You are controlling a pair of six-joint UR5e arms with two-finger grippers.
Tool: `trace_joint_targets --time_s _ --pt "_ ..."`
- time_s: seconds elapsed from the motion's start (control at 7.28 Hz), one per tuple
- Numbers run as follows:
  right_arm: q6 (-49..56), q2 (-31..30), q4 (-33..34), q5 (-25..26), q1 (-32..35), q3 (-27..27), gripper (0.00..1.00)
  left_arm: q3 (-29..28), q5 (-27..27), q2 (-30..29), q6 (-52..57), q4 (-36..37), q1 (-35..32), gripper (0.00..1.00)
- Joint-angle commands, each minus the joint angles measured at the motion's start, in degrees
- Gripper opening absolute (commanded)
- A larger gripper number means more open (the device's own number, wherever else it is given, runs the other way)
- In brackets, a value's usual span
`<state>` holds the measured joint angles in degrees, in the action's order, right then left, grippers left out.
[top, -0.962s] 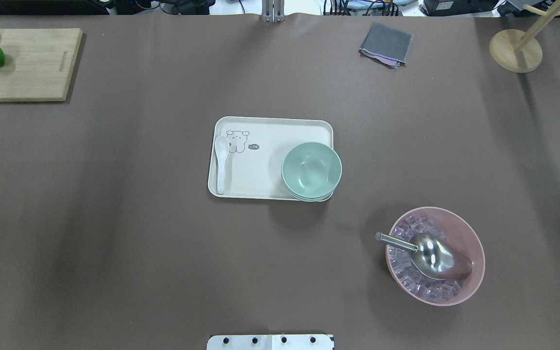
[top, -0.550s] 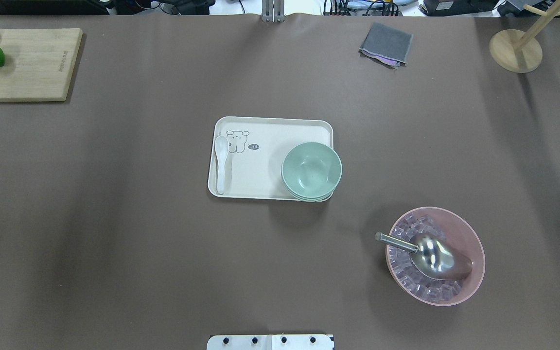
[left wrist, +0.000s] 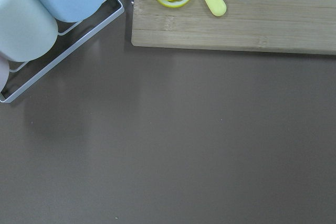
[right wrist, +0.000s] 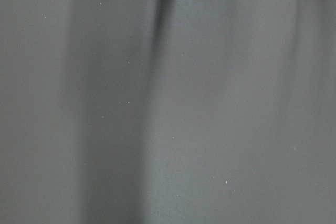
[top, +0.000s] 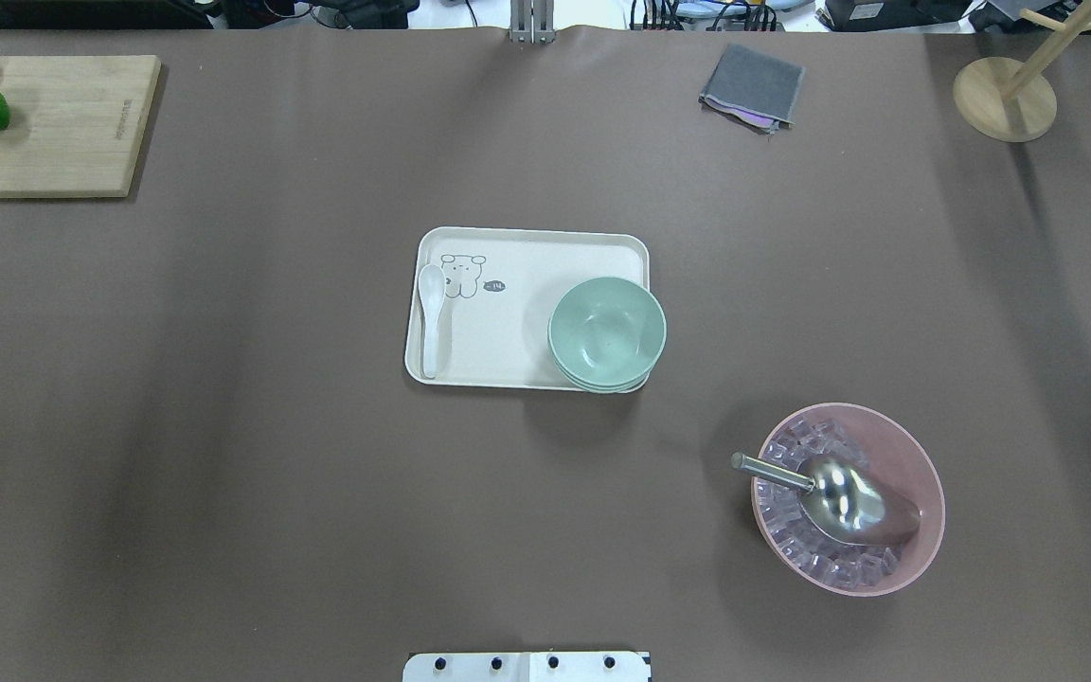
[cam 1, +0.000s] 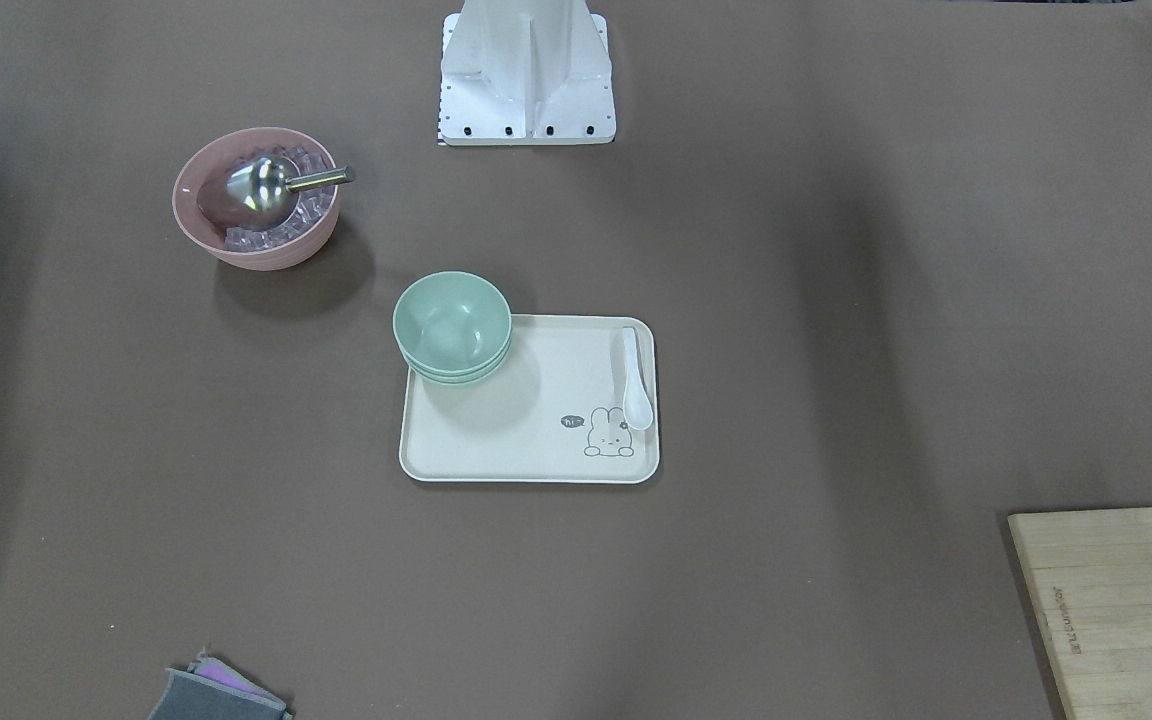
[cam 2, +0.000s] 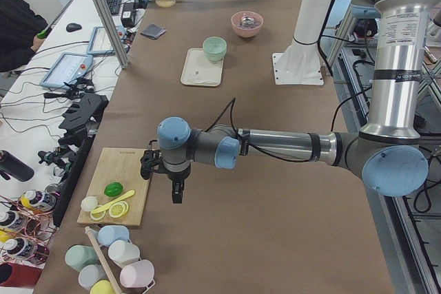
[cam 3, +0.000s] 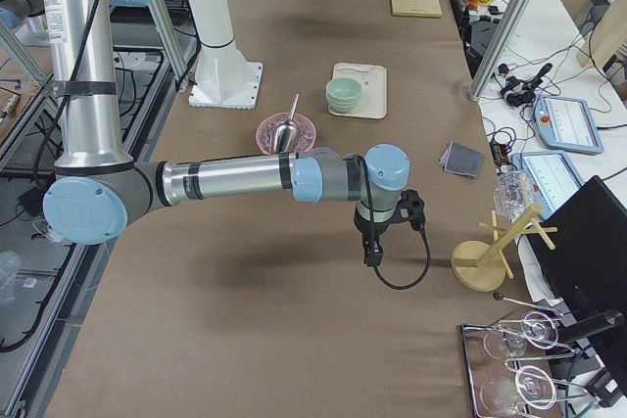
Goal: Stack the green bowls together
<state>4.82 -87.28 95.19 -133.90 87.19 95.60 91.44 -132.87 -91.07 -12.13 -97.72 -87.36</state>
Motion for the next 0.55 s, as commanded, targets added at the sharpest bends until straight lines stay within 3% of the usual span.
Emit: trace_joint_targets --time_s 0.0,0.41 --pt "-0.1 0.0 0.0 0.0 0.0 0.2 1.00 0.0 0.2 0.0 0.0 -0.2 0.0 0.98" --pt "-0.1 -0.1 0.0 0.0 0.0 0.2 1.00 0.1 0.2 -0.1 -0.5 -0.3 0.0 0.98"
